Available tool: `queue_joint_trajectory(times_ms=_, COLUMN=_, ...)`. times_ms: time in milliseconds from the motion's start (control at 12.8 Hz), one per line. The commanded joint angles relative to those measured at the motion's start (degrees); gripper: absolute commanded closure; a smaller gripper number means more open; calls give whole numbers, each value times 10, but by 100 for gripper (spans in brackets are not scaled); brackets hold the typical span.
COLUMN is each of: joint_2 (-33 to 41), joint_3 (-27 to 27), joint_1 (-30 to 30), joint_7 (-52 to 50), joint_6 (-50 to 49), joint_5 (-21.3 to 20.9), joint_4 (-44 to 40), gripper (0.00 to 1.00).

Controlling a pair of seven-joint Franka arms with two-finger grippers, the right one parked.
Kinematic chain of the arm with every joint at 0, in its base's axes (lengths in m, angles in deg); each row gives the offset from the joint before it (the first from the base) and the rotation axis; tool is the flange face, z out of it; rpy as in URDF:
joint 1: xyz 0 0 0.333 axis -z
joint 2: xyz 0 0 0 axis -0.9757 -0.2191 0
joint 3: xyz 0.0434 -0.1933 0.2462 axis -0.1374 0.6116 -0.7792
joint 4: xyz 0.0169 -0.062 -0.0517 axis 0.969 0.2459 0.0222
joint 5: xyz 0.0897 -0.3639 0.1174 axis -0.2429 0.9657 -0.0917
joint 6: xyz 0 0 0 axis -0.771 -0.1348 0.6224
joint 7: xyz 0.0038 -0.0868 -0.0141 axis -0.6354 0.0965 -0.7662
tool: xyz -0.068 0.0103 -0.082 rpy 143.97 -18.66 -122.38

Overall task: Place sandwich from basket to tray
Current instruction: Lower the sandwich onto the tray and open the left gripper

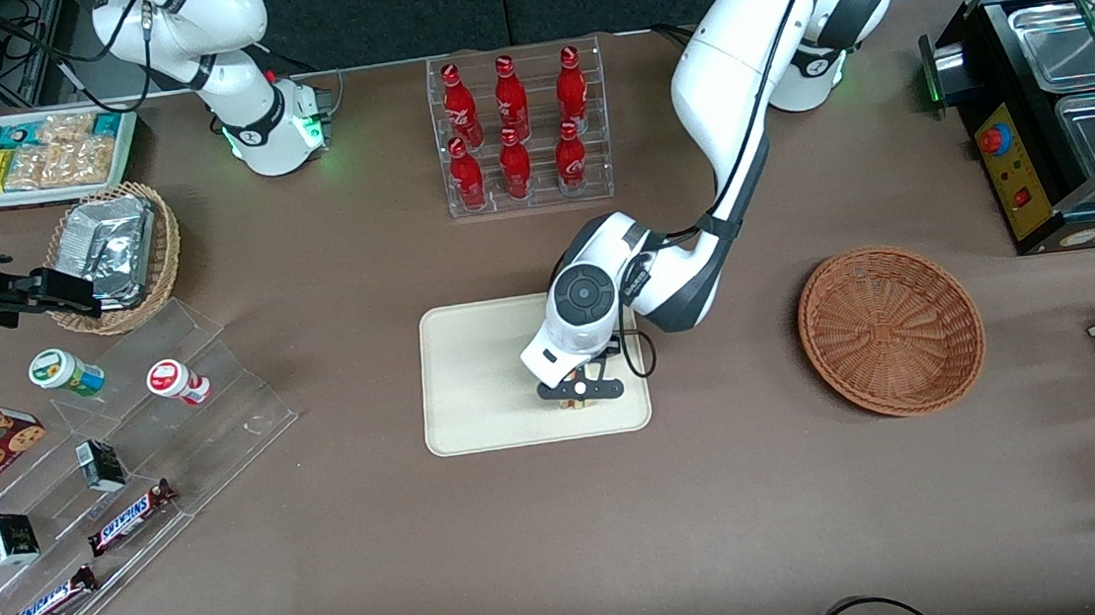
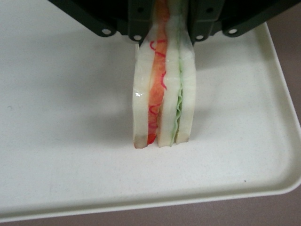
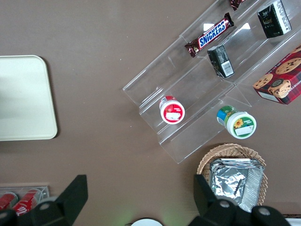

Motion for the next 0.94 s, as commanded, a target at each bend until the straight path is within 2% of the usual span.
queue_joint_trajectory(times_ms=0, joint_2=36, joint_3=-10, joint_1=6, joint_7=-23, joint_6=-29, joint_5=-8, joint_4=-7, gripper=0)
queue_joint_trajectory(times_ms=234, joint_2=111, joint_3=-13, joint_1=-7, joint_7=-17, joint_6=-149, joint_5=-7, joint_4=-7, gripper=0)
queue_joint_trajectory(times_ms=390, joint_2=164, joint_3=-12, joint_1=-46, joint_7=-14, joint_6=-214, joint_5=-5, joint_4=10, gripper=0)
queue_joint_trajectory(times_ms=857, joint_2=364, joint_3=-12, joint_1=-183, joint_7=147, joint_6=-220, joint_5=2, joint_4=220, gripper=0)
